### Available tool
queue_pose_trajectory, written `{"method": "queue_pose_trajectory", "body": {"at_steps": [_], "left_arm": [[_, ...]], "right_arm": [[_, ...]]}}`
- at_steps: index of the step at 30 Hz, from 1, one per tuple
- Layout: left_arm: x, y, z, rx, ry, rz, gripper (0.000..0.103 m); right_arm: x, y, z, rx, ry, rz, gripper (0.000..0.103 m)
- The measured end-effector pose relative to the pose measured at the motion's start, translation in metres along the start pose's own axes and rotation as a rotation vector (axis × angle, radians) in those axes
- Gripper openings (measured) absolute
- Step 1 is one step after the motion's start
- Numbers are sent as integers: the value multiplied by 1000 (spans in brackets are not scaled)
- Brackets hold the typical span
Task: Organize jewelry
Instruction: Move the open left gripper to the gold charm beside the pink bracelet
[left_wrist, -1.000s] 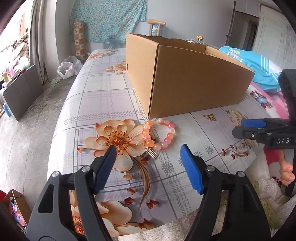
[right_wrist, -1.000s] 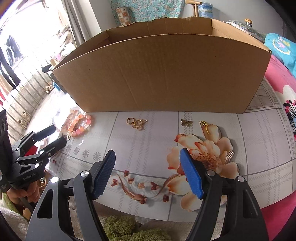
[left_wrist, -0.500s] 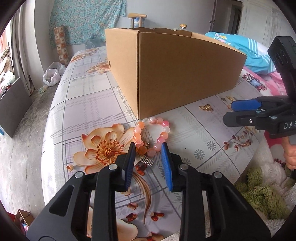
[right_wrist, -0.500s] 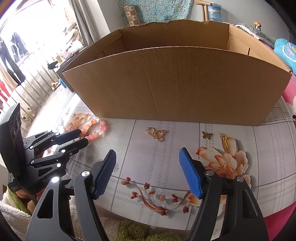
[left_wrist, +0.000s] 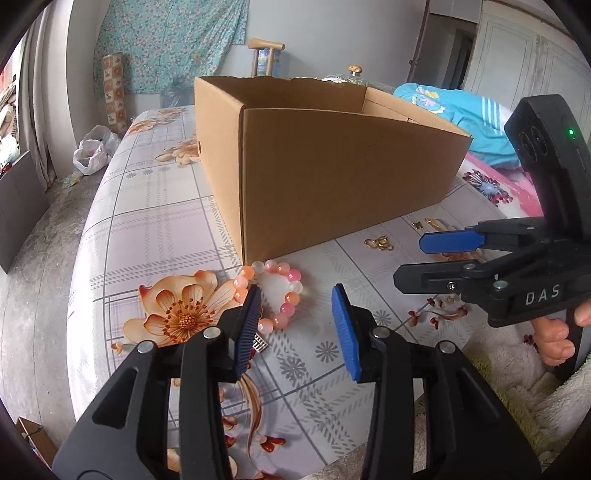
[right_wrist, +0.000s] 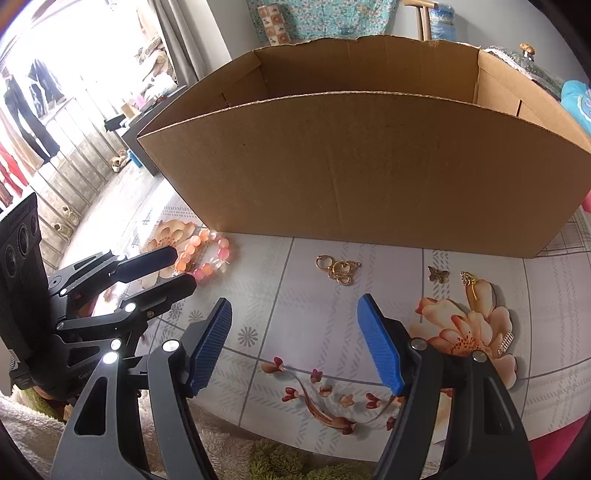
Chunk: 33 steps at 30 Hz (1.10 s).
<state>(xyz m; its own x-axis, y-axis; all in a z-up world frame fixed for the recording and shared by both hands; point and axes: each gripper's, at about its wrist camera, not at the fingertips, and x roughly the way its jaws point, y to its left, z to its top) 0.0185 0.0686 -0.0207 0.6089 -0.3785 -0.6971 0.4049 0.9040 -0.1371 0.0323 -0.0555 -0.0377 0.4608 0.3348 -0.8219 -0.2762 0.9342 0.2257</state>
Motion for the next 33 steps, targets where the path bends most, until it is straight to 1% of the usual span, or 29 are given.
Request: {"method": "queue_pose_trajectory", "body": {"at_steps": [2, 4, 6, 7, 9, 10, 12, 13, 16, 18, 20, 21, 23, 25, 26, 27, 28, 29, 32, 33], "left_arm": [[4, -5, 2, 26, 10, 14, 38], [10, -9, 4, 57, 28, 51, 36], [20, -9, 6, 72, 65, 78, 29], [27, -7, 5, 67, 100, 86, 23], [30, -5, 6, 66, 102, 107, 17], [30, -4, 8, 62, 110, 95, 8], [26, 1, 12, 22, 101, 62, 8], [22, 4, 15, -2, 86, 32, 8], [9, 11, 24, -57, 31, -15, 8], [3, 14, 32, -102, -3, -74, 8], [2, 13, 37, -139, -15, -140, 8], [4, 11, 38, -151, -17, -156, 8], [12, 0, 36, -134, -13, -187, 9], [22, -11, 31, -117, 5, -185, 10], [25, -16, 28, -115, 16, -191, 17], [25, -19, 25, -116, 21, -197, 23], [23, -22, 22, -115, 17, -197, 31], [18, -23, 19, -109, 7, -197, 34], [0, -21, 11, -100, -21, -196, 37], [-5, -19, 8, -101, -23, -182, 37]], "right_arm": [[0, -1, 2, 11, -5, 14, 69], [0, -4, 3, 18, -5, 21, 69], [-1, -6, 2, 21, -4, 24, 69], [-1, -6, 2, 20, -7, 23, 69], [-6, -14, -1, 23, -16, 19, 69], [-9, -18, -2, 29, -22, 18, 69], [-15, -24, -5, 41, -32, 14, 69], [-17, -27, -6, 47, -37, 12, 69], [-23, -33, -9, 71, -55, 11, 69], [-27, -38, -11, 89, -65, 15, 69], [-30, -43, -15, 104, -72, 20, 69], [-32, -45, -16, 110, -74, 23, 69], [-33, -48, -19, 119, -73, 25, 69], [-34, -51, -23, 123, -69, 24, 69], [-35, -52, -25, 125, -67, 24, 69], [-35, -52, -25, 124, -66, 25, 69], [-37, -54, -27, 123, -66, 24, 69], [-38, -54, -28, 122, -67, 24, 69], [-38, -56, -31, 122, -65, 30, 69], [-37, -56, -31, 122, -64, 34, 69]]}}
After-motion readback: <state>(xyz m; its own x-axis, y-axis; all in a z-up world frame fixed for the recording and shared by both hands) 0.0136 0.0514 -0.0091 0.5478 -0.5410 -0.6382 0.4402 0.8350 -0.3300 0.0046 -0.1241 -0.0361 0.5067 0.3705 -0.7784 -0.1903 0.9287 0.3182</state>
